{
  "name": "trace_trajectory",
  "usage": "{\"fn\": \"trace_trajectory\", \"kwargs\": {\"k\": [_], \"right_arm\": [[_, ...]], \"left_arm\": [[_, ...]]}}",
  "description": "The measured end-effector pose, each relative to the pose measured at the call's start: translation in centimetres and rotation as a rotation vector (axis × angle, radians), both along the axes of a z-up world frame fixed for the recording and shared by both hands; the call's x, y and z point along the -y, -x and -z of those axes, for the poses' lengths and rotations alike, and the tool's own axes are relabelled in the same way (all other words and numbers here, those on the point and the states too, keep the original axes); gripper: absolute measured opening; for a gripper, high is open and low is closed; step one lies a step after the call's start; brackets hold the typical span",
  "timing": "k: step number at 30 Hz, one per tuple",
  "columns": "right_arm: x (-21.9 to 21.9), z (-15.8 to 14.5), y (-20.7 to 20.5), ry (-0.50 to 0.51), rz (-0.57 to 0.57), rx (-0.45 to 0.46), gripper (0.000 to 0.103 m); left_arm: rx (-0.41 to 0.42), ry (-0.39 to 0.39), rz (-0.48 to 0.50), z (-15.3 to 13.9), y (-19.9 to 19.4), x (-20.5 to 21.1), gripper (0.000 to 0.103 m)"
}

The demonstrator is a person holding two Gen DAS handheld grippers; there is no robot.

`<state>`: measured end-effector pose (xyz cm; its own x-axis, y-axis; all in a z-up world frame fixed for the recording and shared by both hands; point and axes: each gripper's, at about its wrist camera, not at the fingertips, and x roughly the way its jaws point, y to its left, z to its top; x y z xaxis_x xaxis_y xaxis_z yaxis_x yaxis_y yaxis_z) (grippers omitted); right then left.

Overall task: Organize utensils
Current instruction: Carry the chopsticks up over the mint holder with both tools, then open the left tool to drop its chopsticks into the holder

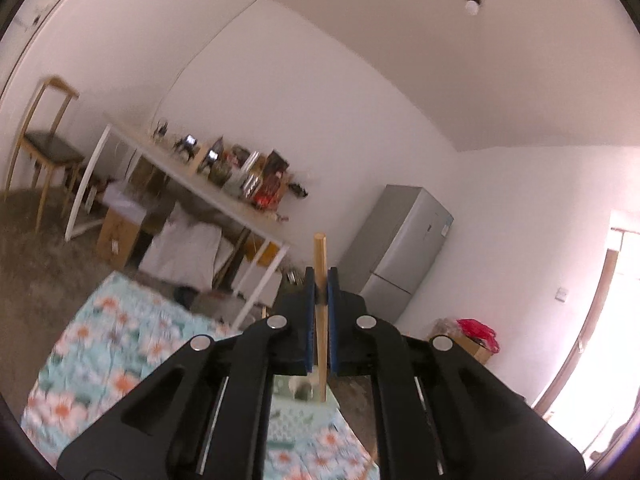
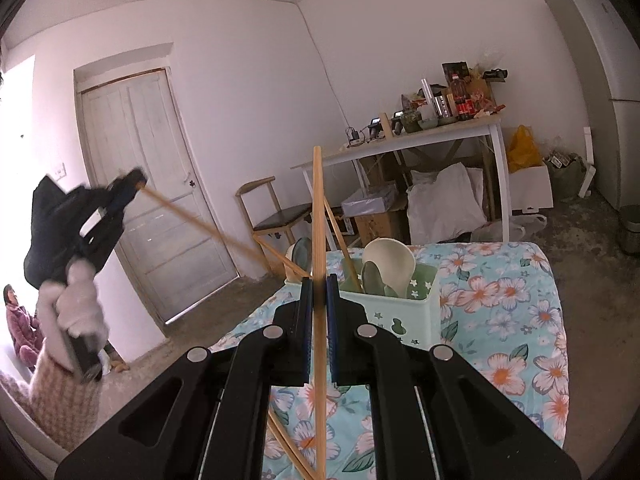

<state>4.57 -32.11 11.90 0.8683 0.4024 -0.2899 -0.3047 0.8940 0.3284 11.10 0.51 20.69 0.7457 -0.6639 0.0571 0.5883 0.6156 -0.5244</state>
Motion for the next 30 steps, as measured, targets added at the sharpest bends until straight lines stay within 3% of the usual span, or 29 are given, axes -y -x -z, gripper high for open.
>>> {"fn": "trace_trajectory", "kwargs": {"k": [4, 9, 17, 21, 23, 30], "right_arm": [[-0.1, 0.0, 0.0, 0.003, -0.005, 0.001, 0.007], [-0.2, 0.0, -0.1, 0.007, -0.008, -0.007, 0.007], [-0.5, 0.0, -0.4, 0.018, -0.010, -0.022, 0.007], [-0.5, 0.1, -0.6, 0.020, -0.007, -0.029, 0.007], [-0.5, 0.1, -0.6, 0.023, -0.005, -0.029, 0.007], [-0.7, -0.6, -0.7, 0.036, -0.002, -0.013, 0.007]], "left_arm": [[0.024, -0.066, -0.047, 0.1, -2.0, 2.6, 0.005], [-0.021, -0.143, -0.063, 1.9, -4.7, 5.9, 0.005], [-0.138, -0.157, 0.008, 5.6, -7.4, 8.1, 0.005], [-0.186, -0.147, 0.025, 6.6, -8.0, 8.0, 0.027], [-0.182, -0.142, 0.022, 6.6, -8.0, 7.6, 0.029], [-0.146, -0.123, -0.022, 5.6, -6.3, 5.1, 0.052]]}}
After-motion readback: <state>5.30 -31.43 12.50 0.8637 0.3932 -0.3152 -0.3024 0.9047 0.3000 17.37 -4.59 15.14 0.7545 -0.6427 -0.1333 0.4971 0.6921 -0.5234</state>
